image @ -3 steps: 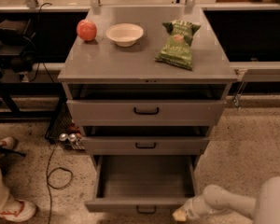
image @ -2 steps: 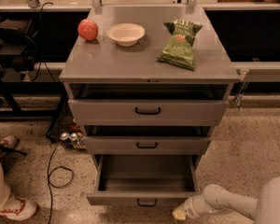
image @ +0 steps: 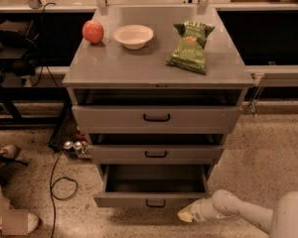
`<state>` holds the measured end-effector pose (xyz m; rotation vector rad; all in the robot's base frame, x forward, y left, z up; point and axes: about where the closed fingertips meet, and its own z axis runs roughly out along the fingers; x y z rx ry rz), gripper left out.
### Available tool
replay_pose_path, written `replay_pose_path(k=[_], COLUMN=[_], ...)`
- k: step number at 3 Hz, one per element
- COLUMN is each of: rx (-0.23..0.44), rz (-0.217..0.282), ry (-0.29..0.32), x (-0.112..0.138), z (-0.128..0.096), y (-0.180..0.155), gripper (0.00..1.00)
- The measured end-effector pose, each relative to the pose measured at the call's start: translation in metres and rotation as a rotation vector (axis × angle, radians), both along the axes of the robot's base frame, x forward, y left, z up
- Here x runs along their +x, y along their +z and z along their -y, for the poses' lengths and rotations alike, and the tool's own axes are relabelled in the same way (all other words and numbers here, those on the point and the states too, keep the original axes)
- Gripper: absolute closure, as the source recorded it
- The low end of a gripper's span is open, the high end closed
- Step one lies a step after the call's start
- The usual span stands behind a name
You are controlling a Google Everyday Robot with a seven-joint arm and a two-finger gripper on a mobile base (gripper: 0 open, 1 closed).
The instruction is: Close bottom drawer
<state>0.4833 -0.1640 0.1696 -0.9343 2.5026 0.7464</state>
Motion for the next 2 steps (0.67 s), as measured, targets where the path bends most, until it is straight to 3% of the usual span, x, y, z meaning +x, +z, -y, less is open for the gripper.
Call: replay_pose_path(k=[1,2], rx=[-0.014,-0.013], rz=[0.035,0.112], ry=[-0.010,-0.017], x=[0.008,0.035], z=[-0.001,-0.003], y=[-0.002,-0.012], gripper=[1.00,1.00])
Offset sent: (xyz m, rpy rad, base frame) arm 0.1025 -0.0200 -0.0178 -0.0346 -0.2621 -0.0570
